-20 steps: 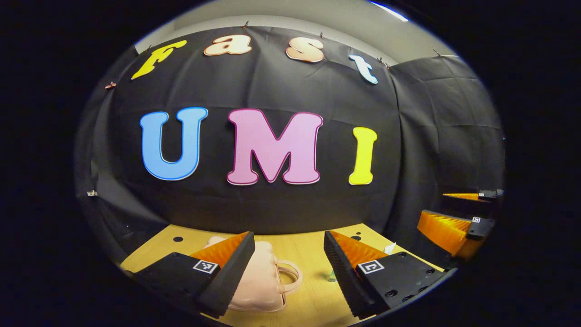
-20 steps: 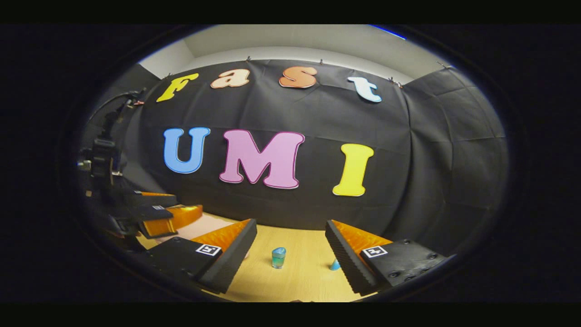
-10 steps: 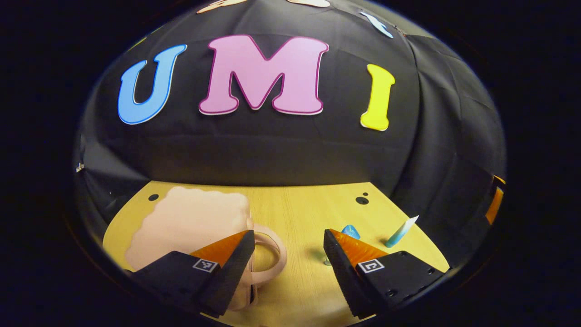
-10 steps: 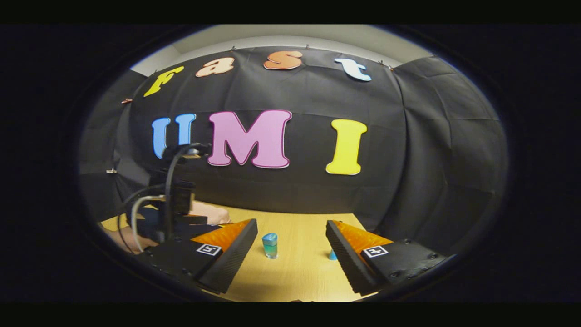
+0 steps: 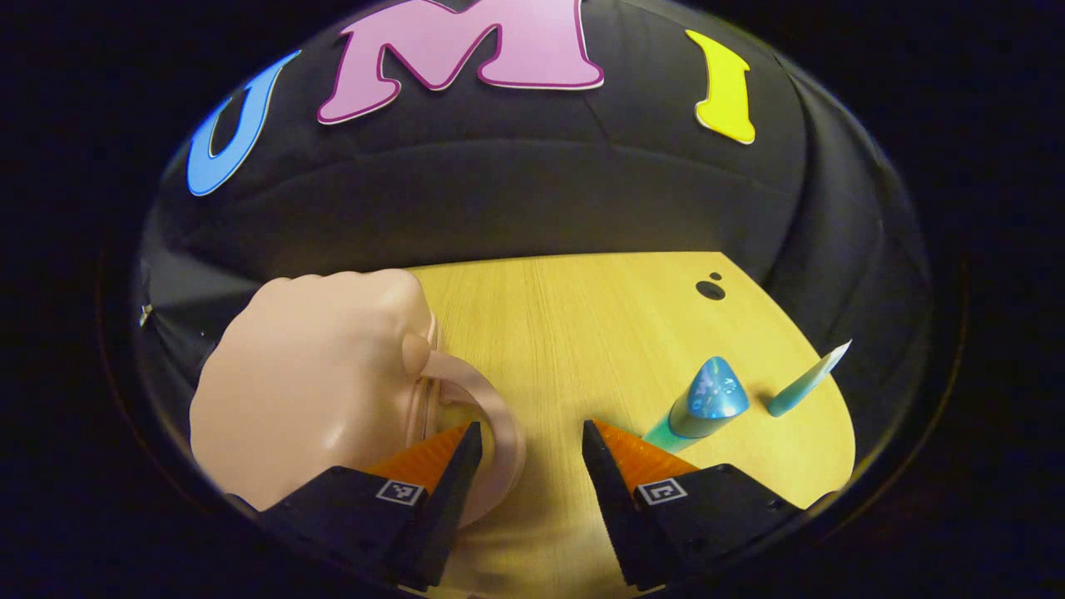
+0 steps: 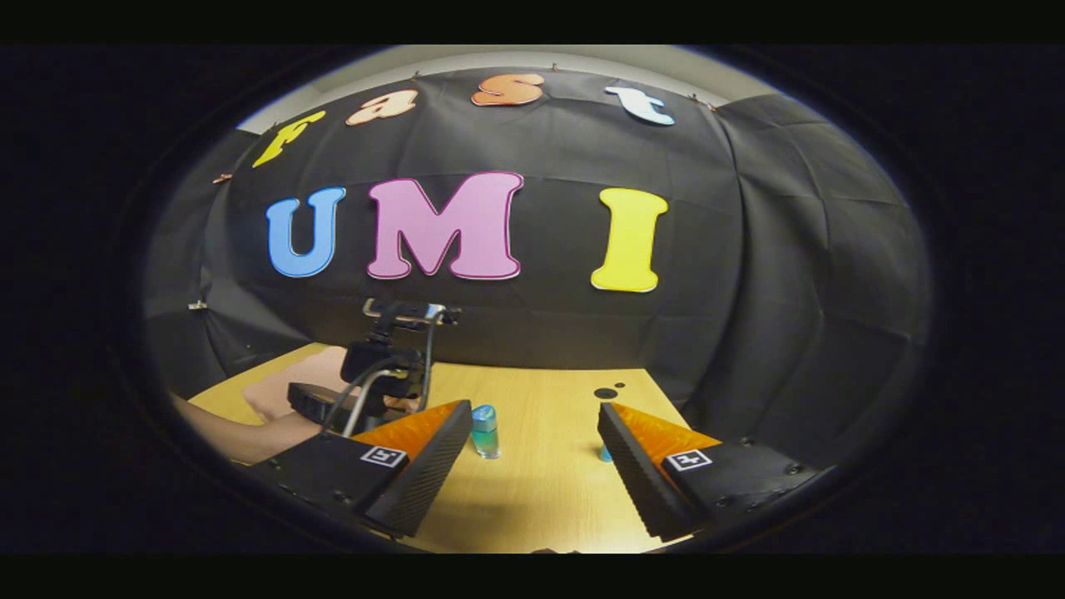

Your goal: First open the suitcase, pack the skin care products into it, and then close the suitcase.

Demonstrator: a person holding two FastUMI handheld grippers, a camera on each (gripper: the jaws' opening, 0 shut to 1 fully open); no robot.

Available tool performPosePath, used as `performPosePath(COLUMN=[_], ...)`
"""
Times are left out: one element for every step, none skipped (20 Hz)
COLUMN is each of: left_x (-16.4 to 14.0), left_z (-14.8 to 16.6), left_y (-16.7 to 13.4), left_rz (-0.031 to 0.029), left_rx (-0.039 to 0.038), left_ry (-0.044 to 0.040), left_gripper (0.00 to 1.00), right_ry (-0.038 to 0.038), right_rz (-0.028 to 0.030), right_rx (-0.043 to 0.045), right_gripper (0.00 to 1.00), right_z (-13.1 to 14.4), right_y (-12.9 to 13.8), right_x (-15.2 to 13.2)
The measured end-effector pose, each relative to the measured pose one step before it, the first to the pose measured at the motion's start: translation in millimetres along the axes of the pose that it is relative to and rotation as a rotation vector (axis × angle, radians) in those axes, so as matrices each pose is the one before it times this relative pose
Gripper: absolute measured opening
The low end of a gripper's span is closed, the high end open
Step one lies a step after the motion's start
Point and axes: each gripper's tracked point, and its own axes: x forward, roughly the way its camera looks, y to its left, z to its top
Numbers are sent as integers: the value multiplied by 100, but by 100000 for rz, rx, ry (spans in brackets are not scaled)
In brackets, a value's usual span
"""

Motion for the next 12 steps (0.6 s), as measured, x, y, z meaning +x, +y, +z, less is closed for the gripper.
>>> performPosePath(left_x=[482, 417, 388, 502, 177, 103, 698, -101, -252, 94, -135, -293], left_z=[-415, -377, -414, -391, -226, -181, -36, -85, 40, 50, 345, 395], left_y=[-35, 98, 143, 172, 16, 455, 397, -70, -9, 38, -176, -330], left_rz=[1428, 1017, 572, 297, -590, 1187, -760, -460, 80, -331, -1240, -1430], left_rx=[585, -430, -1047, -1178, -580, -117, -2762, -1236, 492, 896, -204, -433], left_ry=[2095, 2009, 1425, 1504, 845, -92, 846, 1003, 28, -606, -1335, -1665], left_gripper=[76, 69, 68, 63, 59, 48, 38, 24, 22, 27, 20, 18], right_ry=[1377, 715, 409, 322, 502, 669, 778, 1646, 1133, 856, -33, -738], right_rz=[-513, -833, -1025, -826, -676, -638, 300, 933, 621, 420, 346, 320], right_rx=[1418, 359, -122, -647, -954, -592, 526, 946, 189, -146, -113, 30], right_gripper=[96, 97, 96, 97, 97, 96, 96, 96, 96, 96, 96, 97], right_z=[-360, -158, -127, -129, -279, -185, -234, -500, -354, -220, 56, 321], right_y=[-380, -342, -370, -242, -155, -191, -17, 379, 251, 160, 125, 46], right_x=[206, 91, 24, -52, -40, -191, -234, -147, 63, 38, -10, -48])
